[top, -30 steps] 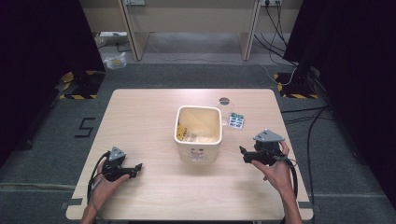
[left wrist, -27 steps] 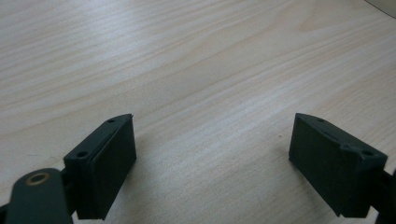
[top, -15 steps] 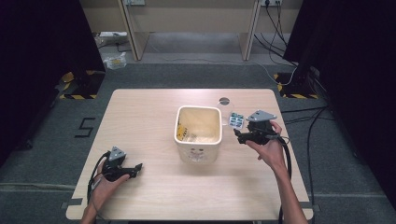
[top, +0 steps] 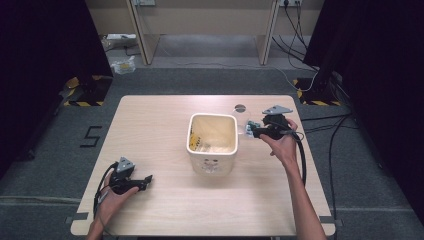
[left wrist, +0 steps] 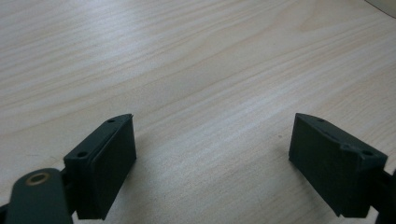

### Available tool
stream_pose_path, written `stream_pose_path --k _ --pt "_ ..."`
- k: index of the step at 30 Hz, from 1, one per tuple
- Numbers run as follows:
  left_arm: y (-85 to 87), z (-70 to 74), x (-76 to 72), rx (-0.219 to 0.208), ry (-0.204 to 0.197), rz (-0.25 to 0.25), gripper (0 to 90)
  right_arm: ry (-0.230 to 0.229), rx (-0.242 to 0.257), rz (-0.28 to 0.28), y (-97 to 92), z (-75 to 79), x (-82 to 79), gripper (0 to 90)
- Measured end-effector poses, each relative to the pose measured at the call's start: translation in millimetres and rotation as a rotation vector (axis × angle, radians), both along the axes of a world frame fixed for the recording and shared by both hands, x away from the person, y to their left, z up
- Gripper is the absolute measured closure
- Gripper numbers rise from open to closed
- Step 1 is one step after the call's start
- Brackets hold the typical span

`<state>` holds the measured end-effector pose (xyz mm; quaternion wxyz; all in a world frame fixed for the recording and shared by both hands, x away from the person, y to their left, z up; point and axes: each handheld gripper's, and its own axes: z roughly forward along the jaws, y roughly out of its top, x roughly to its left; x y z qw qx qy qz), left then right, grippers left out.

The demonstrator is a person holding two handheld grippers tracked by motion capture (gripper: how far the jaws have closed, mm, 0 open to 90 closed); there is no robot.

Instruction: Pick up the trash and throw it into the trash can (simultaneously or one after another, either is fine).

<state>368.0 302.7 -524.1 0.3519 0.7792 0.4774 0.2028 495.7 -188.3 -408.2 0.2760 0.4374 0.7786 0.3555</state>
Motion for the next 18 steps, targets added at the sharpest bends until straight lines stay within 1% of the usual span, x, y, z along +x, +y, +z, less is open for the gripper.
stream_pose_path --k 1,2,4,5,7,8,9,11,13,17,18 --pt "0.0 0.0 0.0 0.000 0.000 0.000 13.8 0.001 -0.003 -0.010 0.7 -0.6 3.0 28.7" --pt "0.0 0.0 0.0 0.000 0.000 0.000 13.7 -0.003 0.009 -0.015 0.8 -1.7 6.3 29.3" --pt "0.0 0.0 0.0 0.000 0.000 0.000 13.7 0.011 0.046 -0.026 1.7 -4.8 12.0 30.9" --pt "0.0 0.0 0.0 0.000 0.000 0.000 13.7 0.016 0.054 -0.033 2.2 -6.3 14.6 31.9" --pt "0.0 0.0 0.0 0.000 0.000 0.000 13.7 0.021 0.059 -0.041 3.0 -7.6 17.1 32.6" --pt "0.0 0.0 0.0 0.000 0.000 0.000 13.7 0.029 0.066 -0.054 4.0 -9.7 22.0 35.6" --pt "0.0 0.0 0.0 0.000 0.000 0.000 13.7 0.032 0.076 -0.063 4.7 -10.7 24.3 36.5" --pt "0.0 0.0 0.0 0.000 0.000 0.000 13.7 0.034 0.093 -0.068 6.1 -12.3 28.3 37.8" --pt "0.0 0.0 0.0 0.000 0.000 0.000 13.8 0.037 0.101 -0.073 9.7 -13.8 33.1 39.5" --pt "0.0 0.0 0.0 0.000 0.000 0.000 13.8 0.062 0.108 -0.091 14.1 -19.5 42.4 42.5" --pt "0.0 0.0 0.0 0.000 0.000 0.000 13.8 0.066 0.120 -0.096 15.0 -20.4 44.9 43.3"
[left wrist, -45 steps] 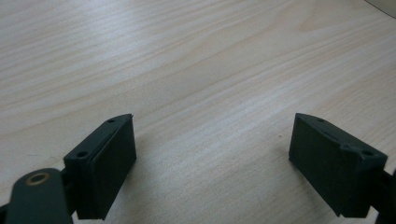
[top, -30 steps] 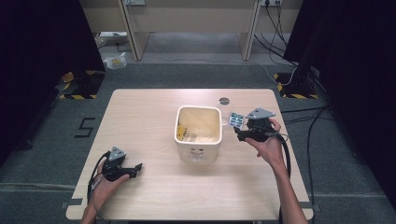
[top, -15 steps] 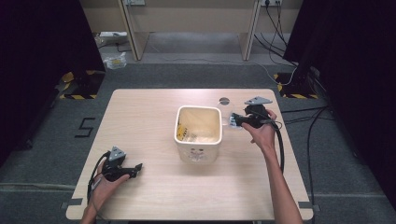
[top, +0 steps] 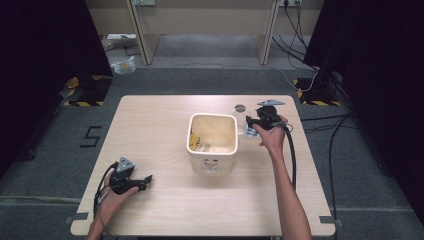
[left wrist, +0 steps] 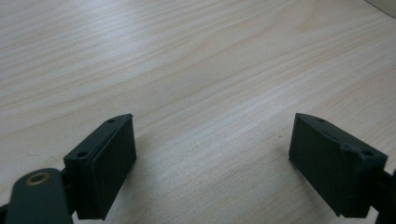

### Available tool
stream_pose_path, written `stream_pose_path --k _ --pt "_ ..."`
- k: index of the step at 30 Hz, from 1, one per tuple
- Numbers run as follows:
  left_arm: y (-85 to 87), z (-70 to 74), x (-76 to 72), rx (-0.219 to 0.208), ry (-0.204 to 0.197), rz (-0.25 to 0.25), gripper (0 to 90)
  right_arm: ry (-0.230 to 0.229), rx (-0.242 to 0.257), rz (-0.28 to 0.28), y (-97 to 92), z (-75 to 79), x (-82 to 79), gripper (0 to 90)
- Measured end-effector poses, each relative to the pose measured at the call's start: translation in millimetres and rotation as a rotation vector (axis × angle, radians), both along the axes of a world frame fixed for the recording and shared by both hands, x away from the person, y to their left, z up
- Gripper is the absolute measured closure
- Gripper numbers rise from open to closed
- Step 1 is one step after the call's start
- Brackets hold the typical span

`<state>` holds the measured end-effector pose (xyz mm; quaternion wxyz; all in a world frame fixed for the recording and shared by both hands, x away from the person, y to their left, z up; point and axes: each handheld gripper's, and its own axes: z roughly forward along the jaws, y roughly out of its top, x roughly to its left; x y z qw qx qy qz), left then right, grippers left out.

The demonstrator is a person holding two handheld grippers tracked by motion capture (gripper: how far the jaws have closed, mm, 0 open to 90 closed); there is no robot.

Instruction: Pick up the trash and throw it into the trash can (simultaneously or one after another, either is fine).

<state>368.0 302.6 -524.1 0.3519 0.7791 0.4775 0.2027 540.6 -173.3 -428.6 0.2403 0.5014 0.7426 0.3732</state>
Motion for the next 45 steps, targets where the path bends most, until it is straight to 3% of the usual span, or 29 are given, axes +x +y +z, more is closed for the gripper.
stream_pose_path --k 8,15,18,22,27,30,33,36,45 --pt "0.0 0.1 -0.1 0.000 0.001 0.000 13.8 0.020 0.064 -0.037 3.0 -0.3 13.6 45.6" --pt "0.0 0.1 -0.1 0.000 0.001 0.000 13.7 0.015 0.102 -0.046 1.3 11.5 15.6 44.5" --pt "0.0 0.1 -0.1 0.000 0.001 0.000 13.7 0.033 0.065 -0.055 6.0 9.6 21.5 44.5" --pt "0.0 0.1 -0.1 0.000 0.001 0.000 13.8 0.059 0.053 -0.051 12.0 4.0 28.2 46.0" --pt "-0.1 0.1 -0.5 0.000 0.001 0.001 13.9 0.112 0.038 -0.060 13.8 -10.9 36.1 55.1" --pt "-0.2 0.2 -1.0 0.001 0.002 0.001 13.9 0.126 0.019 -0.044 13.3 -18.1 36.7 67.3" --pt "-0.1 0.3 -1.0 0.001 0.003 0.000 13.9 0.120 0.039 -0.029 11.3 -21.8 34.0 80.5" --pt "-0.2 0.3 -1.0 0.001 0.003 0.000 13.9 0.114 0.056 -0.020 9.2 -21.9 32.5 82.7" --pt "-0.2 0.3 -1.0 0.001 0.003 0.000 13.9 0.052 0.129 0.021 -7.6 2.0 19.3 86.1"
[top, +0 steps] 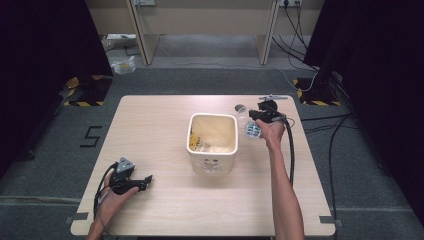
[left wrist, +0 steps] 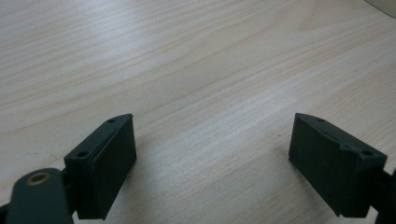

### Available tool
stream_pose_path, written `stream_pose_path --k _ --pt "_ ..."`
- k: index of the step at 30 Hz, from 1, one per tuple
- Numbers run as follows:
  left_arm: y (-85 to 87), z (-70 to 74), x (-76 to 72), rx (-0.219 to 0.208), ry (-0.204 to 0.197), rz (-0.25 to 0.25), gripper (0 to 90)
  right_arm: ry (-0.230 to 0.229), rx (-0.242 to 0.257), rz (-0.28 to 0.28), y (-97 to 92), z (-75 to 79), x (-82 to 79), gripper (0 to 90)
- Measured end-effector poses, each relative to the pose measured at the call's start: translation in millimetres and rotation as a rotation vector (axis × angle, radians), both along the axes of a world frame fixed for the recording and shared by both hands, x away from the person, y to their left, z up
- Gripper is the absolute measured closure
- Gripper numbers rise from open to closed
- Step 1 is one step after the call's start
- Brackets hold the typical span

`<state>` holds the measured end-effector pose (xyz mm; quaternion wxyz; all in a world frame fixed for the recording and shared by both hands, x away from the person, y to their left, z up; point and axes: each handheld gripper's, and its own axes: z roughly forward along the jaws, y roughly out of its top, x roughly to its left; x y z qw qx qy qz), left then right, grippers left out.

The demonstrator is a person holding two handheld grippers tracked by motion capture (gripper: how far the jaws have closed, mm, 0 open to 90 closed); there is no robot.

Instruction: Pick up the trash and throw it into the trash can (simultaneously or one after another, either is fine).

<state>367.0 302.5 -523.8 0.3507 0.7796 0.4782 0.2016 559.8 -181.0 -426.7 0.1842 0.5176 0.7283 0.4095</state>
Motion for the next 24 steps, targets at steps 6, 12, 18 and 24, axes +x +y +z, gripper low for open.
stream_pose_path --k 6,12,18,24 --pt "0.0 0.0 0.0 0.000 0.000 0.000 13.9 -0.040 0.032 0.016 -11.6 19.6 -9.9 86.2" --pt "0.0 0.0 0.0 0.000 0.000 0.000 13.9 -0.086 0.026 0.043 -16.8 40.7 -21.5 86.3" --pt "0.0 0.0 0.0 0.000 0.000 0.000 13.9 -0.114 0.027 0.072 -19.4 58.1 -34.5 86.2" --pt "0.0 -0.1 0.0 0.000 -0.001 0.001 13.9 -0.147 0.040 0.107 -21.2 76.5 -46.8 86.2"
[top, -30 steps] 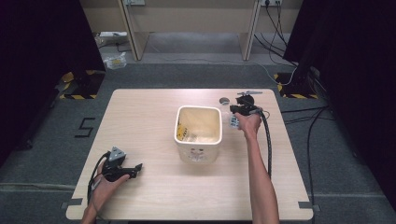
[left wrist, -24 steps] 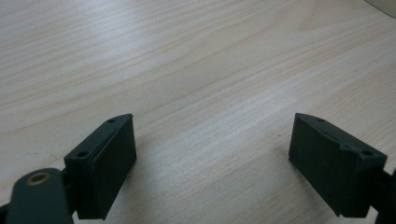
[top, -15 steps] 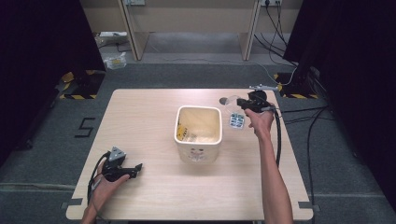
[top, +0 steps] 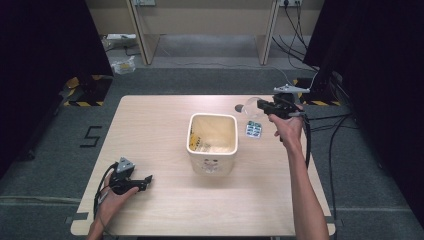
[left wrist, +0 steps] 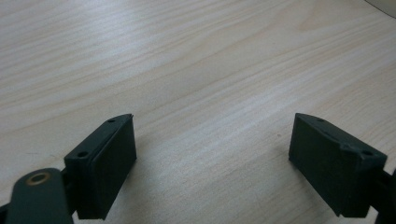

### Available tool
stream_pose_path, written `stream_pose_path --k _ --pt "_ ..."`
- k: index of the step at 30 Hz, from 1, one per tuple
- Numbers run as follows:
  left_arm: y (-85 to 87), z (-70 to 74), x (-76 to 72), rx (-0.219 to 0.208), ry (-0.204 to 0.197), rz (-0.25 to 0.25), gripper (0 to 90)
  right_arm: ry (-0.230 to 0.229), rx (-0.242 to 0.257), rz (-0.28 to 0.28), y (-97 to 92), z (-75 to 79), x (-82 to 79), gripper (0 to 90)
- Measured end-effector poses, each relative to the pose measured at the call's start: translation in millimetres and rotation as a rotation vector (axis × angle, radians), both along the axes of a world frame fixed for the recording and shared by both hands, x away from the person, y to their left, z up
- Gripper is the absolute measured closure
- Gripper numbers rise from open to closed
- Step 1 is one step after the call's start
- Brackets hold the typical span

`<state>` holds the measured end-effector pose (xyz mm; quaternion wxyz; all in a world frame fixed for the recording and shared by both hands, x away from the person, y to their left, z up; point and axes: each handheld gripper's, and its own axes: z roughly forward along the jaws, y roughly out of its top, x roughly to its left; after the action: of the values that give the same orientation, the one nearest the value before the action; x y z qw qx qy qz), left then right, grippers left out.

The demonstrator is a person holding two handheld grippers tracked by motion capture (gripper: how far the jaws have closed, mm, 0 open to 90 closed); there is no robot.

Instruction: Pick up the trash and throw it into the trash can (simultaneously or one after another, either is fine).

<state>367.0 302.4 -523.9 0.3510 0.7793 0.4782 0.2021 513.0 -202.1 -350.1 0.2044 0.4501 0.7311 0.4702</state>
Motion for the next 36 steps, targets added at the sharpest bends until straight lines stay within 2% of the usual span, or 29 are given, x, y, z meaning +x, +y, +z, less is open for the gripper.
stream_pose_path --k 9,15,19,25,30,36 --pt "0.0 0.1 0.0 0.000 0.001 -0.001 13.9 -0.047 0.052 0.095 8.8 27.9 -23.1 86.2" --pt "0.0 0.1 0.0 0.001 0.001 -0.001 13.9 -0.059 0.072 0.176 23.0 34.7 -36.3 86.1" --pt "0.1 0.1 0.0 0.000 0.001 -0.001 13.9 -0.052 0.042 0.222 39.9 32.9 -41.4 86.1" --pt "0.1 0.1 0.0 0.001 0.001 -0.001 13.9 -0.031 0.030 0.307 64.9 28.2 -46.3 86.0" --pt "0.1 0.1 0.0 0.000 0.001 -0.001 13.9 -0.005 0.005 0.348 79.9 20.3 -47.0 86.0" --pt "0.1 0.1 0.0 0.001 0.002 -0.001 13.9 0.015 -0.027 0.368 91.0 12.0 -46.0 85.8"
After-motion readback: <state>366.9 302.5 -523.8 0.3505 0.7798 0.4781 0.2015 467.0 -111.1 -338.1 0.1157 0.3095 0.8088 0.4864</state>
